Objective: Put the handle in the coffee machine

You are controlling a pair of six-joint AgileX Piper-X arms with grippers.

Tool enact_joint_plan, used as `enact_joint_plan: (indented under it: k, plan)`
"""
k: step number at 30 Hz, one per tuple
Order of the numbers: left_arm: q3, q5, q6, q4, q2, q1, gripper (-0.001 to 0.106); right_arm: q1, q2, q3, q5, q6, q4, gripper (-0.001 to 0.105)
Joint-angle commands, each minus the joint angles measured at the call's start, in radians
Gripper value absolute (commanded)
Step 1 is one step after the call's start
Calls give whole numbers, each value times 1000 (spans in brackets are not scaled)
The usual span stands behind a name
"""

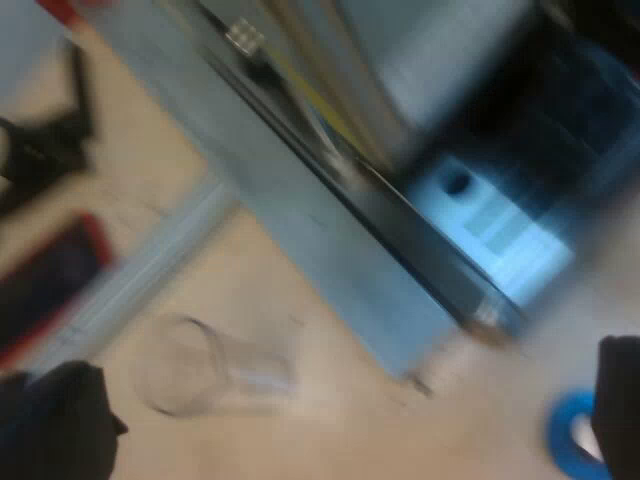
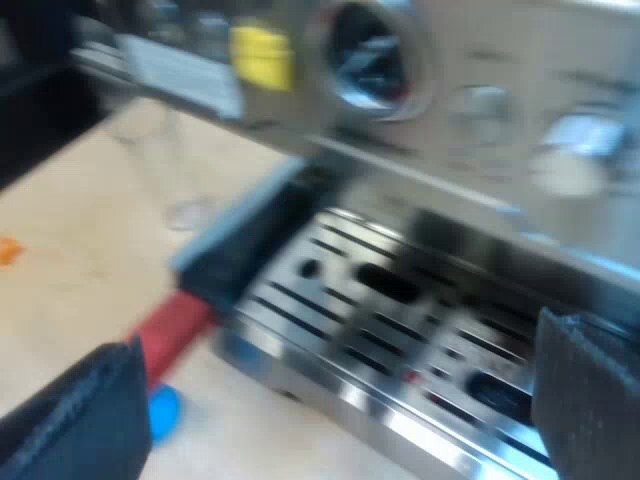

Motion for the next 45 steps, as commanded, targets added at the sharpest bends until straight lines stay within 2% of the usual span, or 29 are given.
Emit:
enact_joint_plan:
  k: [1,3,4,6,10,12,14,16,17,19,20,21,24,30,34,36,41,45]
  plan:
    - [-48,-14,-55,-113,-6,3,105,-89,-8,-73,-1,-3,101,79]
    - [-80,-5,-159,-127,-6,3,105,-179,-10,-123,-1,-3,177,79]
    - [-84,-1,-180,-127,-6,3,105,-195,-10,-131,-1,-3,193,79]
    - [-92,59,-250,-121,-10,16,105,-280,-10,-163,-11,-6,234,79]
    - [-91,99,-328,-97,-28,53,105,-375,-10,-172,-59,-36,250,79]
    - [-89,130,-345,-99,-53,109,105,-512,-14,-172,-103,-49,262,79]
    - [-89,135,-346,-98,-74,135,103,-566,-14,-172,-114,-52,277,78]
    - [-87,152,-346,-98,-95,155,99,-621,-14,-172,-124,-82,301,70]
    - [-82,169,-346,-98,-111,161,94,-654,-14,-172,-124,-101,321,63]
    - [-77,179,-346,-98,-130,162,86,-678,-19,-172,-124,-103,340,58]
    - [-72,178,-346,-98,-147,162,79,-710,-33,-172,-124,-103,378,51]
    - [-67,178,-350,-98,-160,162,72,-732,-42,-172,-124,-119,406,48]
    - [-55,161,-352,-90,-190,162,67,-754,-86,-160,-119,-161,431,49]
    - [2,153,-357,-90,-285,162,67,-766,-256,-95,-89,-184,429,65]
    - [27,150,-362,-90,-326,162,67,-766,-349,-64,-82,-184,429,68]
    - [109,116,-362,-90,-500,162,67,-766,-472,-31,-71,-184,434,67]
    - [138,111,-348,-90,-656,162,67,-766,-637,20,-71,-184,470,67]
    - [139,111,-345,-29,-770,162,67,-766,-752,58,-67,-184,499,67]
